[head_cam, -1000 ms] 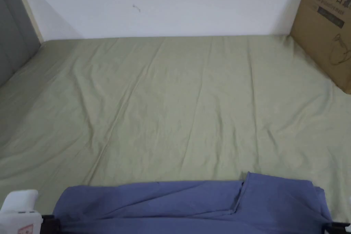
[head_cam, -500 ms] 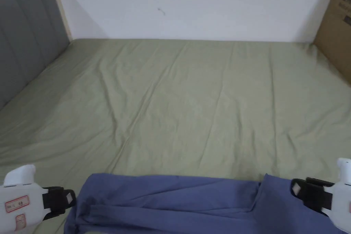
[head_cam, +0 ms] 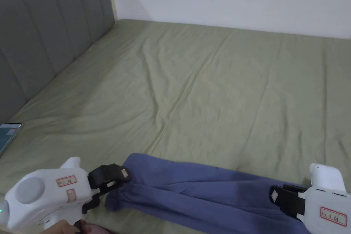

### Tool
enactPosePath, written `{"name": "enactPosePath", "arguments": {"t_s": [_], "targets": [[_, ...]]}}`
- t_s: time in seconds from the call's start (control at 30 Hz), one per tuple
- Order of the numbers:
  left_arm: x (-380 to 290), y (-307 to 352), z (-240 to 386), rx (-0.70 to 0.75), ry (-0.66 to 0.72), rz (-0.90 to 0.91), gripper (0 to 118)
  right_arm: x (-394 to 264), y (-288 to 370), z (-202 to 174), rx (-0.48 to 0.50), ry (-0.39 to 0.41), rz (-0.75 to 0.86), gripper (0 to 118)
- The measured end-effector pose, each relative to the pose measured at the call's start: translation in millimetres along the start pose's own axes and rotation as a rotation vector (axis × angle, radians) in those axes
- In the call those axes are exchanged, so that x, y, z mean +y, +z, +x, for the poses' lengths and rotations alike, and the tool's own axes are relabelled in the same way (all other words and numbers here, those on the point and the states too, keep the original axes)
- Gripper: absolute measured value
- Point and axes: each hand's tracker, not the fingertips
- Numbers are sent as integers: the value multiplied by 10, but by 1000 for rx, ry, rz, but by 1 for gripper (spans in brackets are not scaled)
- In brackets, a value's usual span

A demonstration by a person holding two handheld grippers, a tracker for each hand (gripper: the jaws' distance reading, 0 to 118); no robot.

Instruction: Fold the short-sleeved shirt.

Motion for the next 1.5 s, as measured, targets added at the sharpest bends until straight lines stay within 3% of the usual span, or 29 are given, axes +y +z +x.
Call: {"name": "enactPosePath", "arguments": {"t_s": [0.07, 0.1, 0.13, 0.2, 0.27, 0.33, 0.57, 0.77, 1.0, 1.03, 1.07, 1.13, 1.17, 1.23, 1.33, 1.37, 1.4, 1.43, 1.47, 1.5], "targets": [[6, -159, -52, -3, 43, -57, 112, -6, -23, 9, -1, -6, -16, 0], [1, -201, -62, -2, 40, -47, 107, -15, -31, 22, -6, -8, -23, 0], [-36, -195, 20, 9, 29, -38, 94, -27, -33, 35, -12, -10, -27, 0], [-32, -136, 80, 84, -34, -23, 11, -52, -33, 92, -24, -21, -35, 0], [56, -98, 69, 169, -84, 2, 10, -80, -28, 149, -32, -34, -38, 0], [79, -87, 11, 63, 8, -34, 10, -105, -22, 205, -40, -49, -45, 0], [108, 182, 666, 34, -87, 42, 10, -177, 208, 576, -94, -155, -14, 0], [-93, 145, 1872, -33, -393, 56, 10, -195, 512, 972, -145, -255, 59, 0], [-1122, -580, 3002, -170, -830, -168, 11, -386, 762, 1369, -193, -364, 119, 0], [-1293, -707, 3068, -150, -862, -194, 15, -429, 785, 1412, -191, -384, 114, 0], [-1510, -855, 3081, -129, -903, -217, 37, -481, 811, 1460, -201, -400, 114, 0], [-1828, -1161, 3028, -125, -991, -288, 98, -589, 865, 1537, -221, -429, 108, 0], [-1965, -1315, 2988, -74, -993, -349, 113, -647, 896, 1578, -229, -448, 108, 0], [-2099, -1456, 2843, -31, -981, -429, 106, -733, 956, 1637, -230, -473, 100, 0], [-1999, -1366, 2742, 8, -912, -371, 100, -818, 1043, 1678, -254, -496, 103, 0], [-1909, -1292, 2713, -30, -856, -352, 90, -837, 1070, 1678, -258, -498, 108, 0], [-1779, -1187, 2676, -71, -792, -339, 72, -843, 1088, 1674, -256, -501, 116, 0], [-1671, -1098, 2640, -113, -731, -323, 44, -843, 1098, 1671, -254, -507, 122, 0], [-1546, -969, 2611, -154, -676, -292, 7, -841, 1106, 1664, -249, -510, 128, 0], [-1436, -893, 2562, -159, -638, -265, 7, -830, 1106, 1651, -247, -506, 131, 0]]}}
